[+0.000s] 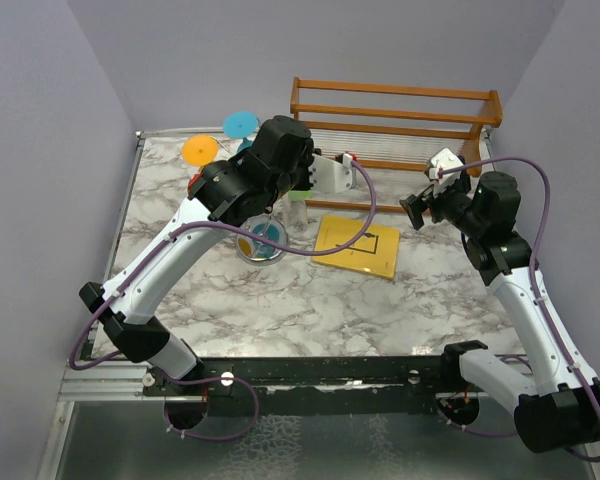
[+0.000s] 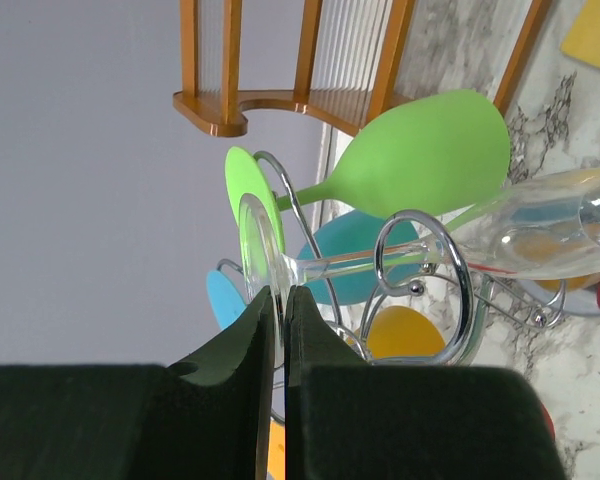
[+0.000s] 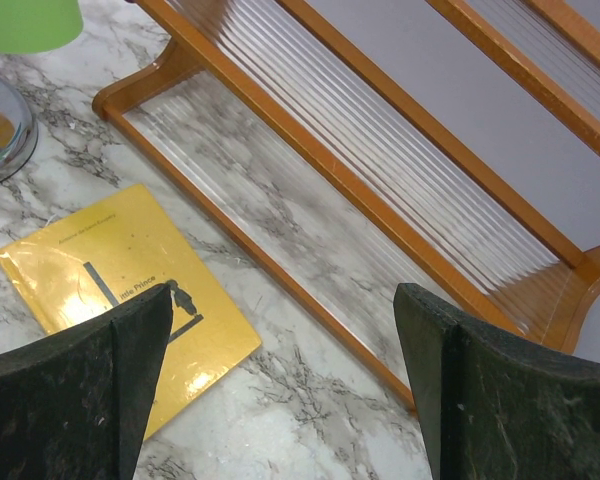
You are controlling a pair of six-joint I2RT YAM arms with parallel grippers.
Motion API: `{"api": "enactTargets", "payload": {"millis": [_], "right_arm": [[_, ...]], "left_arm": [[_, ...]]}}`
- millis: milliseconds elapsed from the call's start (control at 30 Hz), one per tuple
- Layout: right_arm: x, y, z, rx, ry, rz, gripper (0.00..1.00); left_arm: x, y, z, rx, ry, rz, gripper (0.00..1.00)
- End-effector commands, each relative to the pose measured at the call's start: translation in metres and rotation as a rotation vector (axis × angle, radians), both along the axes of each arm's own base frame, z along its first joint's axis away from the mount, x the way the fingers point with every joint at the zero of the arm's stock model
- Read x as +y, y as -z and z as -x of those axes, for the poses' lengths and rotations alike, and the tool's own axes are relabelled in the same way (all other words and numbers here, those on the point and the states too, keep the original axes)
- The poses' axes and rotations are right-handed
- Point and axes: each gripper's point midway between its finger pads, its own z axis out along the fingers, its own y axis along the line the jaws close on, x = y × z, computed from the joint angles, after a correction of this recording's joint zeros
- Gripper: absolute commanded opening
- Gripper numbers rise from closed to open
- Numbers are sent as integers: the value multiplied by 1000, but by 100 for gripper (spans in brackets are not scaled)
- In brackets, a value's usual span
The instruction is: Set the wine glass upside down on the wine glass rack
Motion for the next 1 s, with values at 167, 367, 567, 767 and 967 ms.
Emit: {"api": "enactTargets", "payload": {"millis": [167,367,567,767,967], "right_arm": [[0,0,0,-9,-12,-17,91],[-2,0,0,-12,-8,-18,91],[-2,0,1,-11,-9,-21,91],[-4,0,0,-10,-8,-22,91],[-3,1,1,-6,-13,-23,91]], "left_arm": [[20,-21,14,-26,-15,-12,0],[18,-25,26,1,40,20,0],[16,-25,31,13,66,27,0],[9,-29,36,19,107,57,0],[4,-37,39,24,131,89,0]]}}
